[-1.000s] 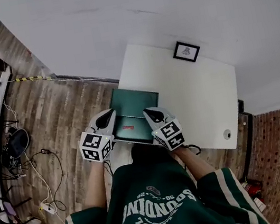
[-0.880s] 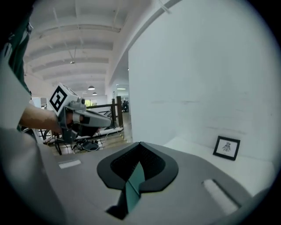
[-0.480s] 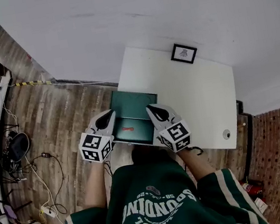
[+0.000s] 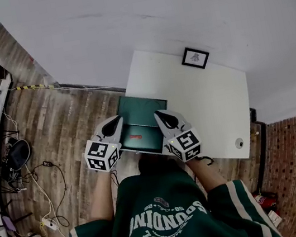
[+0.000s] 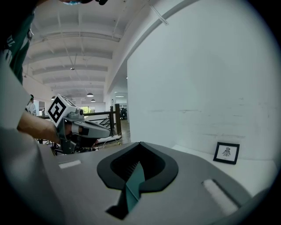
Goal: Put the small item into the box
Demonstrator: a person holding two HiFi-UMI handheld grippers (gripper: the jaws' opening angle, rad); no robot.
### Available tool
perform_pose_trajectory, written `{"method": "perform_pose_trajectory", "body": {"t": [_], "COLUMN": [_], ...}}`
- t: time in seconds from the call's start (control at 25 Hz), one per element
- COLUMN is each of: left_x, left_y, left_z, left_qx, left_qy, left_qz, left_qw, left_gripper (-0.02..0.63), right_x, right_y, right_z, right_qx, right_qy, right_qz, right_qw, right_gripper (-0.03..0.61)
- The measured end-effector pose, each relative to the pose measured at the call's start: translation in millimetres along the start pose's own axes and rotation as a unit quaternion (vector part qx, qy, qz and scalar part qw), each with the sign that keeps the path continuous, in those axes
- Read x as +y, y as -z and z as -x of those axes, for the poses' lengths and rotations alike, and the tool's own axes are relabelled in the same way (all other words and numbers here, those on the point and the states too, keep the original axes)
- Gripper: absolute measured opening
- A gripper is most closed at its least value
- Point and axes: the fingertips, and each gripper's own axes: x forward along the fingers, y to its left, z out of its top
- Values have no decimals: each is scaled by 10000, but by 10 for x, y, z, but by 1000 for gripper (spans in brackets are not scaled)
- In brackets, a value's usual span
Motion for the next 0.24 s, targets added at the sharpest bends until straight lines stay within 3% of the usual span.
{"method": "perform_pose_trajectory", "body": {"t": [0.24], "left_x": [9], "left_y": [19], "left_z": [35], "left_qx": [-5], "left_qy": [11], "left_qz": [11], "left_qw": [10000], "left_gripper": [54], "right_x": [39], "right_y": [28], "right_z": [5], "right_qx": [20], "right_qy": [19], "right_qz": [-26], "right_qw": [10000], "right_gripper": [2]}}
